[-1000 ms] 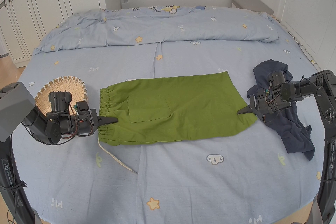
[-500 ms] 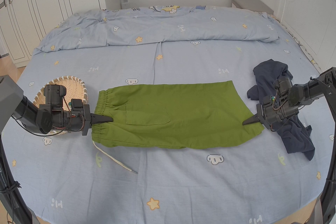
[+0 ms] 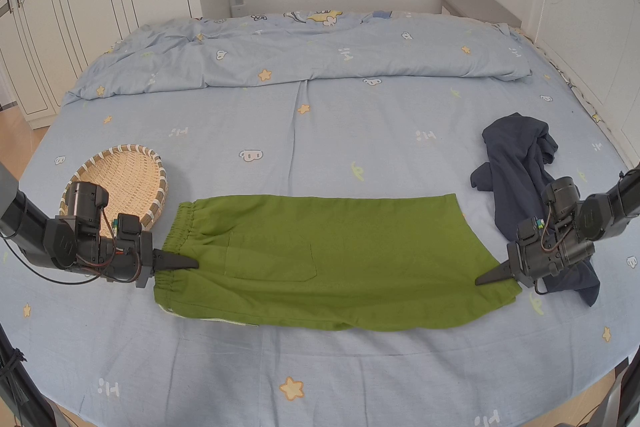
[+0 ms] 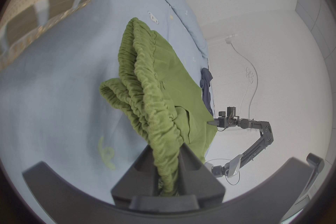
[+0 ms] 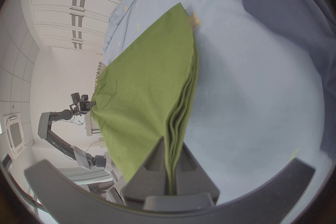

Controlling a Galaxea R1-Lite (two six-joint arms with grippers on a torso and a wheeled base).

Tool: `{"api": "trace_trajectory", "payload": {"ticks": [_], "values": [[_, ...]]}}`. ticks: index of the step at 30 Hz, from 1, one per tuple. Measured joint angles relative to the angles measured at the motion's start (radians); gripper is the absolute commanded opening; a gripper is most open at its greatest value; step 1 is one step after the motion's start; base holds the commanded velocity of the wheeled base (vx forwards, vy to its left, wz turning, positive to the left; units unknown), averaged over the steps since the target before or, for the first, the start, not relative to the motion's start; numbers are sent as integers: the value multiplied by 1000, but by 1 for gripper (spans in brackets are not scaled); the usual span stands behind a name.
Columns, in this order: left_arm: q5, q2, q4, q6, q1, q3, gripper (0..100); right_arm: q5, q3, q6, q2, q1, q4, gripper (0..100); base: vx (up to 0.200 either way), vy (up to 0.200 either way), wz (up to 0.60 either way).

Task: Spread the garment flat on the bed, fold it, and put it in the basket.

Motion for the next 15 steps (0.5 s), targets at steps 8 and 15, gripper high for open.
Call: {"api": "trace_trajectory", "payload": {"ticks": [8, 15], "values": [[1, -58, 32, 130, 41, 158, 0, -6, 267, -9, -124, 15, -173, 100, 0, 0, 0], [1, -90, 38, 183, 70, 230, 0, -6, 364, -9, -201, 13, -204, 100, 0, 0, 0]]}}
